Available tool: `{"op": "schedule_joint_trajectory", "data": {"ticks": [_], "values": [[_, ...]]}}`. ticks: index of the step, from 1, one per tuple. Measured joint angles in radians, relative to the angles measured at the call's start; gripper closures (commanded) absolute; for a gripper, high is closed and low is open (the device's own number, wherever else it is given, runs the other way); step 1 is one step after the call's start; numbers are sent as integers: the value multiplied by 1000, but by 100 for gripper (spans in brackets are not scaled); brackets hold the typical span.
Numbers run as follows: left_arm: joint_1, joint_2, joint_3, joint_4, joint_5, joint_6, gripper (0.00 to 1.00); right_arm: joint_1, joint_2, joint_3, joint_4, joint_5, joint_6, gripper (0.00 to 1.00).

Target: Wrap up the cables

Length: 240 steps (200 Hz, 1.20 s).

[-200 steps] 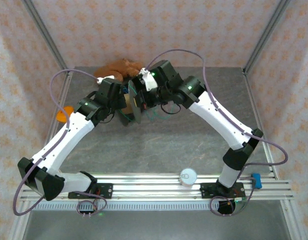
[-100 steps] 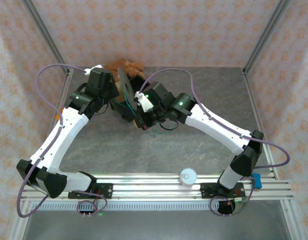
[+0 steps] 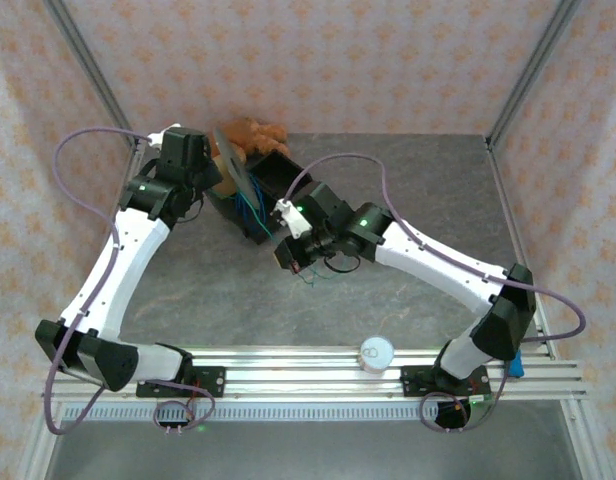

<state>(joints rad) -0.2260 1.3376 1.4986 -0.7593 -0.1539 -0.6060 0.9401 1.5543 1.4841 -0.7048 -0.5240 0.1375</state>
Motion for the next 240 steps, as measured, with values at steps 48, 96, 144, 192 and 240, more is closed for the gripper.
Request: {"op": "schedule_joint_trajectory", "data": {"ticks": [48,96,144,192,240], "values": [[26,11,13,-8,60,-26,100,0,-17,-45,53,14,-9,100],[55,11,13,-5,131,-53,100,0,-9,-52,59,89,-8,100],[65,7,13,41,261,-71,100,-26,92,-55,78,189,-8,100],[70,-33,0,43,392,-77,100,-82,175,-58,144,293,-8,100],[89,-66,-2,45,416,-66,100,-98,172,-65,210,253,-34,61]]}}
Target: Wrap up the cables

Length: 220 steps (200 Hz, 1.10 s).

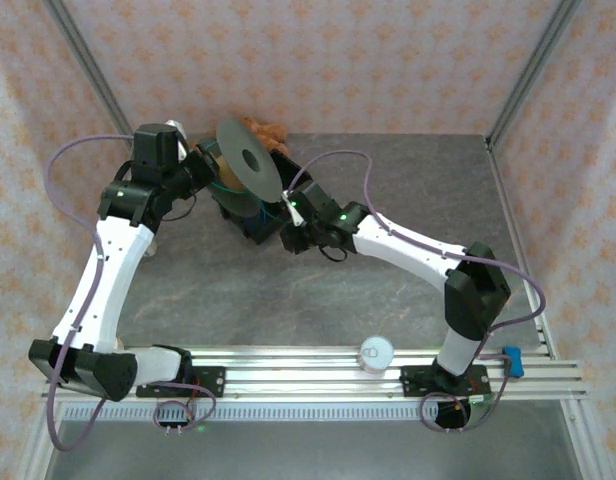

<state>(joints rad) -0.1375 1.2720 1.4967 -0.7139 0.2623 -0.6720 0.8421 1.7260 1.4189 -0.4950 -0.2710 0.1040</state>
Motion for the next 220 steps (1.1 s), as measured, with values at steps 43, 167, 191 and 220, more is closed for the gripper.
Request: {"op": "schedule_joint_trajectory", "data": {"ticks": [43,167,191,220], "values": [[0,-10,-2,8,11,18,100,-7,-32,-11,12,-102,-10,44],[0,-12,-51,-5,19,71,100,-12,-228,-95,242,-291,121,13],[0,-13,-55,-4,19,71,100,-21,-201,-71,245,-325,202,15],[0,-16,-69,0,16,71,100,-20,-130,-2,239,-358,318,16]]}}
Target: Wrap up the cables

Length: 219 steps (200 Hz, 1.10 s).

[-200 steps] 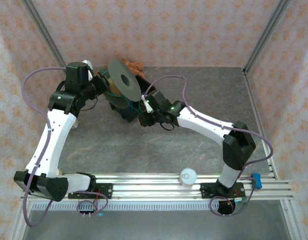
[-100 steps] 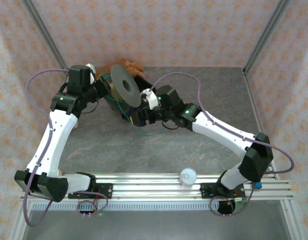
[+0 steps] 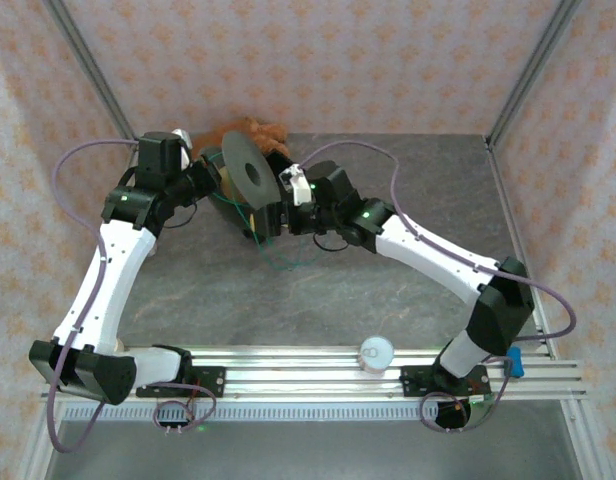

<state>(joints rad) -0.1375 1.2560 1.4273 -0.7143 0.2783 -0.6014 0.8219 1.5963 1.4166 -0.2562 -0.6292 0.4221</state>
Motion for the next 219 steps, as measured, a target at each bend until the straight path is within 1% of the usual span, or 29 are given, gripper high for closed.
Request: {"op": "schedule_joint_trajectory", "data": {"ticks": [28,48,72,102,127,135,155,164,181,189,203,219], "values": [[-10,-6,-14,5,-2,0,100,1,35,3,2,-27,111,18],[-11,-6,-17,8,-8,0,100,9,37,3,-16,3,147,19],[-15,-7,-18,8,-24,2,100,25,28,-6,-34,64,158,19],[-21,-24,-42,11,-32,9,100,38,8,-26,-28,58,176,20],[-24,-31,-47,11,-40,10,100,75,5,-10,-92,143,157,20],[-26,-32,-48,11,-45,13,100,81,2,-16,-87,144,159,20],[-31,-33,-48,12,-51,24,100,77,-4,-33,-74,128,183,24],[-32,-33,-48,11,-52,27,100,76,-3,-24,-105,147,175,24],[-34,-34,-48,11,-54,29,100,79,-2,29,-216,230,152,24],[-37,-35,-50,11,-56,31,100,79,-4,47,-239,242,142,24],[-40,-40,-55,13,-61,35,100,78,-8,56,-236,207,135,25],[-43,-41,-60,12,-62,35,100,81,2,63,-232,109,130,25]]}}
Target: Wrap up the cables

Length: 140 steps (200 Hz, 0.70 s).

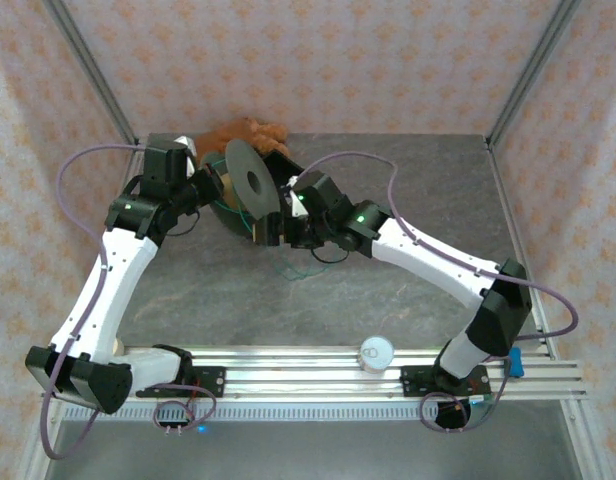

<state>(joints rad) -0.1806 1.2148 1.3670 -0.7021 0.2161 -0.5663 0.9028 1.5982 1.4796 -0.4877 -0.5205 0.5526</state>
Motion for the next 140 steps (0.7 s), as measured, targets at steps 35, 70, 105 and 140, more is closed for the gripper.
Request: {"op": "schedule_joint_trajectory", "data": {"ticks": [35,70,105,140], "values": [[-3,-1,-2,0,-12,1,100,19,34,33,-54,-92,-55,25],[-3,-2,-2,-1,-15,31,100,19,33,60,-129,-134,-132,26],[-3,-4,-2,-1,-15,45,100,19,18,60,-140,-153,-166,27],[-3,-10,-2,-1,-15,45,100,11,-90,14,-125,-43,-169,35]]}}
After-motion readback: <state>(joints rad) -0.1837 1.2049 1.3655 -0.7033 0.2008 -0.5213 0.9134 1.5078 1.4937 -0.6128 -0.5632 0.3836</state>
